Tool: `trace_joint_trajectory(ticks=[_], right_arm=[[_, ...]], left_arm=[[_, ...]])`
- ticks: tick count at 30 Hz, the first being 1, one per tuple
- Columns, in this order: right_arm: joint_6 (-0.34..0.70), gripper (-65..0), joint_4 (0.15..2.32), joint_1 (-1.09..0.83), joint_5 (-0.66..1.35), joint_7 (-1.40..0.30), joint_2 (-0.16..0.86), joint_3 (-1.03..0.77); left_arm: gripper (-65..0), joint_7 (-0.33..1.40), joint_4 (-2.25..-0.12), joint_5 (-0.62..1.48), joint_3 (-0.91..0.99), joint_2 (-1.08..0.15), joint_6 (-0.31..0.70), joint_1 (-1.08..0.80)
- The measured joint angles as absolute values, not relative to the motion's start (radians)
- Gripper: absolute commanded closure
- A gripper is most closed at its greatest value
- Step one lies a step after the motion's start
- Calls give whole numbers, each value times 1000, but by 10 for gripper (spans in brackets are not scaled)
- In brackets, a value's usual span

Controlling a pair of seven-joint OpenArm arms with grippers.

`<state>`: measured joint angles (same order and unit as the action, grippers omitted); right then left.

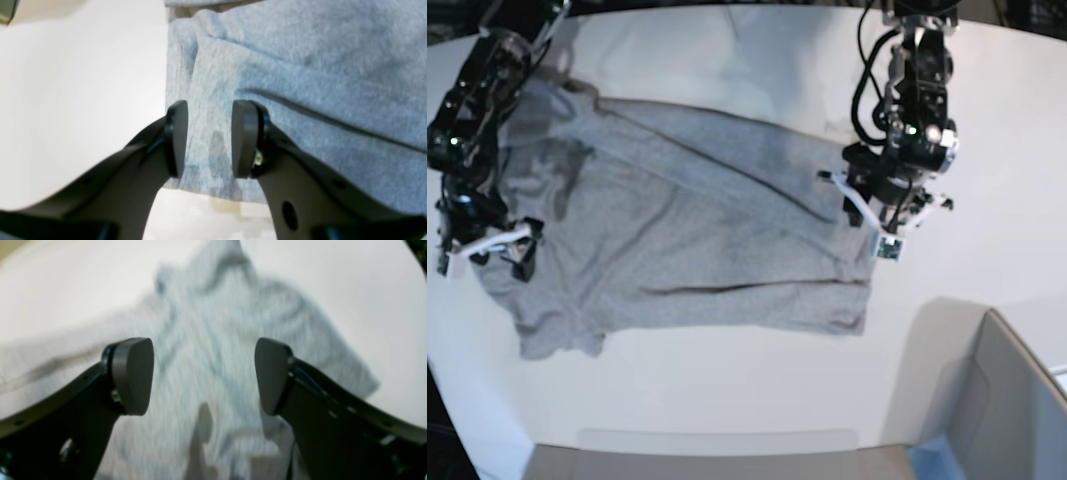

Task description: Layout the t-shirt on the table in an organized manner, then fold the t-shirt properly

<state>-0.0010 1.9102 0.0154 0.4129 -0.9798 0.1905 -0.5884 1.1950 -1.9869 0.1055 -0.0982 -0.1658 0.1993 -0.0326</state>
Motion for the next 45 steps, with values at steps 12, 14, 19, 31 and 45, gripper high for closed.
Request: trace_joint_trajectory(ticks=[12, 14, 19, 31, 45], right_arm=[[111, -465, 1902, 54, 689, -1333, 264, -721], [123, -465, 1871, 52, 730, -1340, 278, -734], [125, -465, 1858, 46, 876, -1373, 283, -737], [134, -465, 1523, 50, 1254, -1399, 367, -986], [266, -465, 1525, 78, 1269, -1403, 376, -984]], left_arm=[[-208, 1193, -1987, 101, -163, -169, 199, -31], [-208, 1193, -1987, 102, -184, -166, 200, -31], [-208, 1193, -1987, 97, -187, -169, 199, -33], [-208, 1193, -1987, 98, -183, -166, 199, -36], [-208, 1193, -1987, 102, -183, -166, 199, -36]])
